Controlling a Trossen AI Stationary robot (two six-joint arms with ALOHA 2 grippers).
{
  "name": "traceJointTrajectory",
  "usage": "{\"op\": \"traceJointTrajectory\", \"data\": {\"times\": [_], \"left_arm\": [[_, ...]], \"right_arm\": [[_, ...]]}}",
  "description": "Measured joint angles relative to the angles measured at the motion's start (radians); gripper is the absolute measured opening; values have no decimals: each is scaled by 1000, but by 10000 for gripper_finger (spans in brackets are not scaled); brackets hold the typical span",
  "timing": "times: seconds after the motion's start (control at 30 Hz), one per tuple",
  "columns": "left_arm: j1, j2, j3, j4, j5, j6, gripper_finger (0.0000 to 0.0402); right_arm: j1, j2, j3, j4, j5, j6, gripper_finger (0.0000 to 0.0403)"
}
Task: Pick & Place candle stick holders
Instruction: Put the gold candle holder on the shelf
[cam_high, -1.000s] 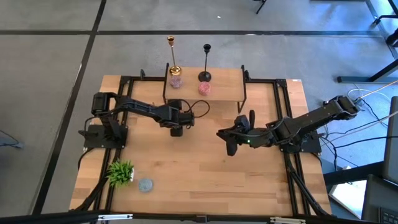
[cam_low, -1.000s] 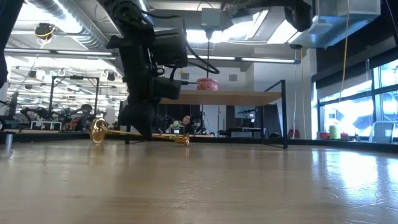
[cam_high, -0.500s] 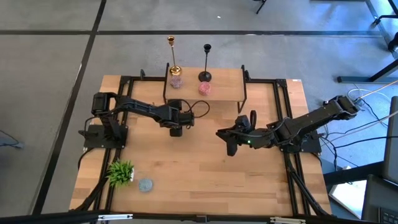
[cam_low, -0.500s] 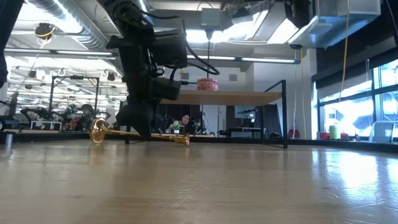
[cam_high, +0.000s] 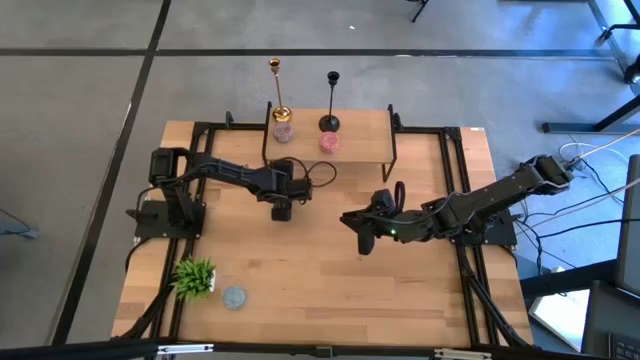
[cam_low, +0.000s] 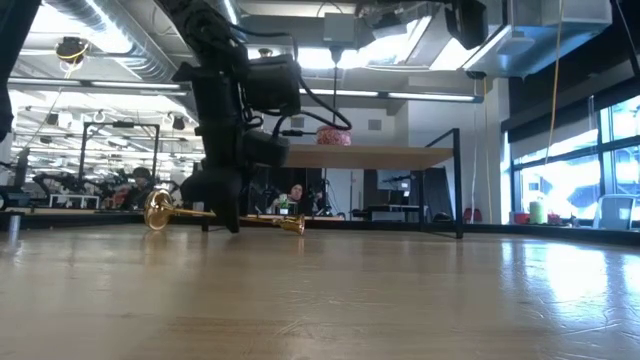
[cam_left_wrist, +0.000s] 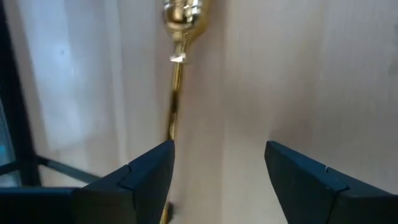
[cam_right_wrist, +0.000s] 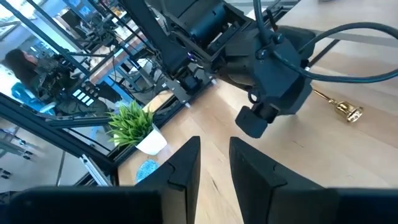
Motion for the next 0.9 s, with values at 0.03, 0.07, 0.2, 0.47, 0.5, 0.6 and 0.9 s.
{"op": "traceJointTrajectory", "data": {"times": [0.03,0.07,0.2,0.47,0.5,0.6,0.9], "left_arm": [[0,0,0,-2,-4,12,244],[-1,0,0,-4,-11,26,242],[-2,0,0,-1,-28,97,235],[-3,0,-18,32,-96,188,217],[-3,0,-29,43,-107,200,215],[-15,0,-60,64,-140,252,207],[-71,38,-69,131,-255,339,190]], "right_arm": [[0,0,0,2,0,0,87],[0,0,0,8,0,-3,87],[0,0,0,15,0,-8,87],[0,0,0,15,28,-20,87],[0,0,0,15,29,-26,87],[0,0,0,15,34,-30,87],[0,1,0,15,37,-34,87]]}}
